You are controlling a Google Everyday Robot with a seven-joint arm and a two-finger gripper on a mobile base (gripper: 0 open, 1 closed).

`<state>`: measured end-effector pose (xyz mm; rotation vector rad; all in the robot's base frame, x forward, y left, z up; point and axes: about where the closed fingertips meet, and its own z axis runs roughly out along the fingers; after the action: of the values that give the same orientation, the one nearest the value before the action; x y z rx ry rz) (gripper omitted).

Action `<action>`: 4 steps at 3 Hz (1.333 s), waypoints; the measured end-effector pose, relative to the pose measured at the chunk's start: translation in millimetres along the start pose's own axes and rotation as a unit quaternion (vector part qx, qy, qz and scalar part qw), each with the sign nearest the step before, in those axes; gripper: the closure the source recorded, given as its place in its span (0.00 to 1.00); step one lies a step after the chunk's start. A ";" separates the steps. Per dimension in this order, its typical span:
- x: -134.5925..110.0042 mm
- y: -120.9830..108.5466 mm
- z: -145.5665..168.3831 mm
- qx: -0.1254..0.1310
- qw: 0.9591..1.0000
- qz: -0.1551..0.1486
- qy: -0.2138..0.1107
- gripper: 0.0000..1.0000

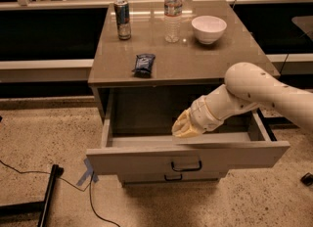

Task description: Open top drawer

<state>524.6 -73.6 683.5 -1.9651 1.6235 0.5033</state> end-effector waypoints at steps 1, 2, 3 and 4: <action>-5.6 -7.6 -33.9 0.050 0.998 0.014 -0.026 1.00; -14.0 -1.9 -63.8 0.077 0.995 0.023 -0.064 1.00; -14.3 -1.4 -63.1 0.076 0.995 0.024 -0.065 0.82; -15.6 -1.3 -61.5 0.074 0.995 0.023 -0.066 0.58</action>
Offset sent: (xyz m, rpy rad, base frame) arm -0.0159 -0.0489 0.0952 0.2651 -0.1000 -0.1511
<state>519.5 -99.1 741.4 -1.7528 1.5795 0.5033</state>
